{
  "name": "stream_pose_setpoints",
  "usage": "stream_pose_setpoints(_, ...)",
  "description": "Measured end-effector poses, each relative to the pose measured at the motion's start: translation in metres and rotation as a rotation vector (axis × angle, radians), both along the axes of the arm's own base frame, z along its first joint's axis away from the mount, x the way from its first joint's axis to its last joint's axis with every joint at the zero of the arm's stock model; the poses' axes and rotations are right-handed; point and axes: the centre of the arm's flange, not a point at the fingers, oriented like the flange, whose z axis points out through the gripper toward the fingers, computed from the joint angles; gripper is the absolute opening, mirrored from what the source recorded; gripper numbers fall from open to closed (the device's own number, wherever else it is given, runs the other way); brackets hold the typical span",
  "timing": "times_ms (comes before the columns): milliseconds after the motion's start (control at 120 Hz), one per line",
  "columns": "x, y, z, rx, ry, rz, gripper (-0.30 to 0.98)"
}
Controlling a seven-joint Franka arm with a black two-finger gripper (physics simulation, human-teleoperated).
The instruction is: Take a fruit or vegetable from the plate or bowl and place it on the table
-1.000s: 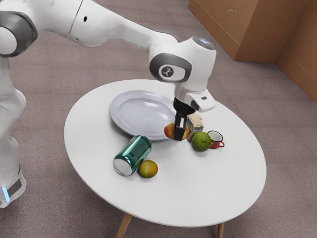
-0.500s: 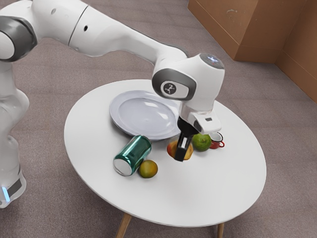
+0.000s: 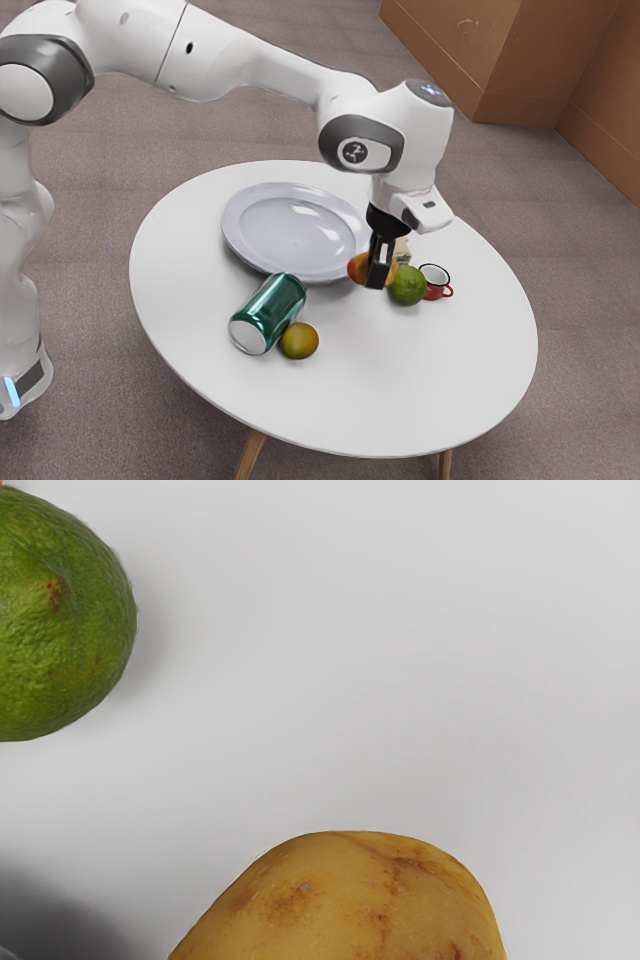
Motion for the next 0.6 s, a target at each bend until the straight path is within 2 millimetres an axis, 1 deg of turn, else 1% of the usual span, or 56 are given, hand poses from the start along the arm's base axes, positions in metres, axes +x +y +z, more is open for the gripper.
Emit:
stream_pose_setpoints(150,-0.006,-0.022,0.000,0.000,-0.001,-0.039,0.21)
stream_pose_setpoints(267,-0.007,-0.025,0.000,0.000,-0.001,-0.045,0.21)
stream_pose_setpoints(350,-0.007,-0.020,0.004,-0.005,-0.006,-0.039,0.41)
stream_pose_setpoints(408,-0.007,-0.017,0.007,-0.007,-0.011,-0.034,0.50)
stream_pose_setpoints(492,-0.006,-0.013,0.008,-0.008,-0.013,-0.029,0.58)
stream_pose_setpoints(600,-0.005,-0.011,0.009,-0.007,-0.016,-0.028,0.64)
